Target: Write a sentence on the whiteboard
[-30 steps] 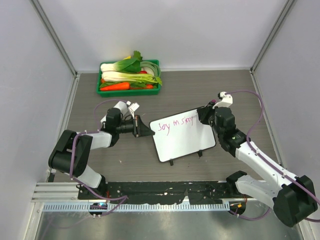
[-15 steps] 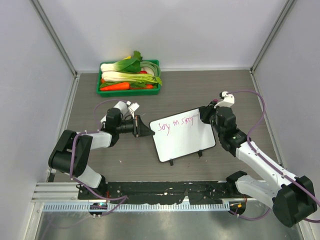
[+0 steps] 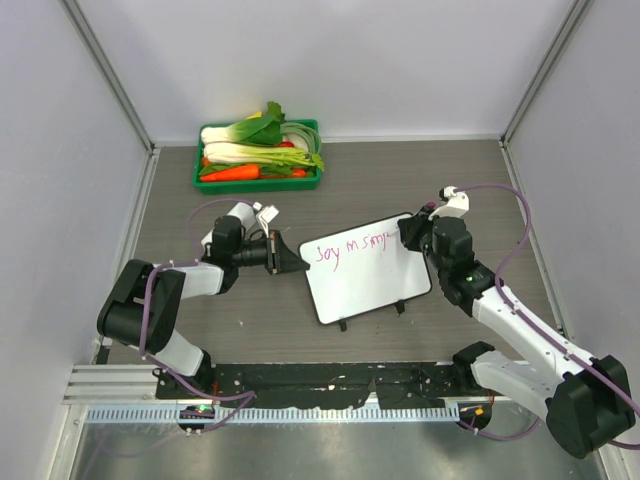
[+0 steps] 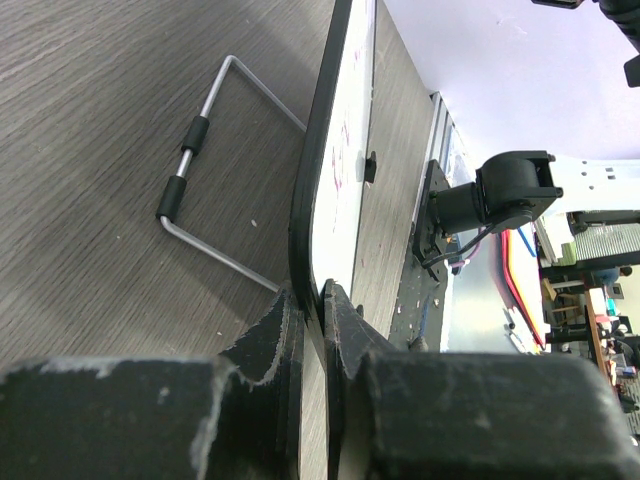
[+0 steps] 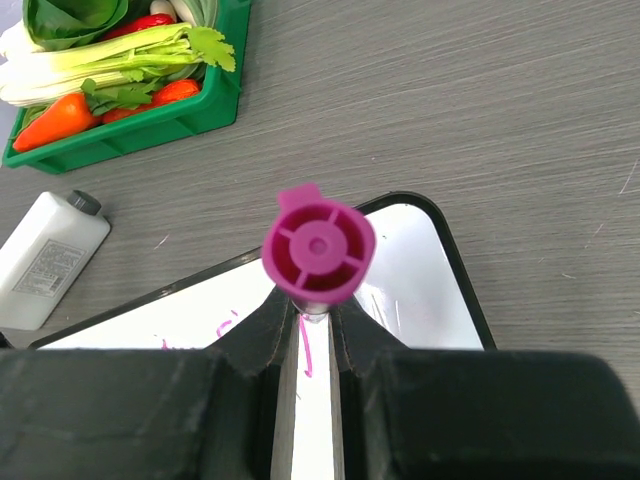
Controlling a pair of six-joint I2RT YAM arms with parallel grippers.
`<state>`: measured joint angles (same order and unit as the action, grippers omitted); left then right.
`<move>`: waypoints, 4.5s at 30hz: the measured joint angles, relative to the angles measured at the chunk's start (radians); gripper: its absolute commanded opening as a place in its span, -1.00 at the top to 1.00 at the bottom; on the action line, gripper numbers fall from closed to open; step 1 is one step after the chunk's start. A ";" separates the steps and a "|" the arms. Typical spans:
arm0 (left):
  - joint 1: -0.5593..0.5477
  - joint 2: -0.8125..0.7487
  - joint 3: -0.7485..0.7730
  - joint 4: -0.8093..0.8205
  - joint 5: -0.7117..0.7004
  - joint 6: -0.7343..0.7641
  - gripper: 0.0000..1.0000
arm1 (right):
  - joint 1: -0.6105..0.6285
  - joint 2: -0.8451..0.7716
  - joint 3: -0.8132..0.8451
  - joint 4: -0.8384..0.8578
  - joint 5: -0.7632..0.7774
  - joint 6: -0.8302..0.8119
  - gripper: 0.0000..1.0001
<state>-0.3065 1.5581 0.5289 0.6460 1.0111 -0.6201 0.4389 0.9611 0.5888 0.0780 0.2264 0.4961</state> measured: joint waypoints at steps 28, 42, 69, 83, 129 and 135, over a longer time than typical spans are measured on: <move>0.000 0.000 0.001 0.000 0.002 0.000 1.00 | -0.038 -0.060 -0.004 -0.005 -0.029 0.025 0.98; 0.000 0.001 0.002 0.000 0.003 0.000 1.00 | -0.070 0.008 0.011 0.025 -0.046 0.029 0.97; 0.000 0.002 0.002 0.000 0.003 0.000 1.00 | -0.076 0.020 0.011 0.048 -0.048 0.033 0.97; 0.000 0.002 0.002 0.000 0.003 0.000 1.00 | -0.077 -0.053 -0.053 0.012 -0.077 0.033 0.97; 0.000 0.002 0.003 0.000 0.003 0.000 1.00 | -0.079 -0.029 -0.013 -0.018 -0.039 0.022 0.97; 0.000 0.002 0.003 0.000 0.003 0.000 1.00 | -0.082 -0.029 -0.014 -0.019 -0.014 0.021 0.97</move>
<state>-0.3065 1.5604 0.5316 0.6460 1.0142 -0.6205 0.3569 0.9321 0.5751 0.0593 0.2123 0.5175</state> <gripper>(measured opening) 0.107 0.180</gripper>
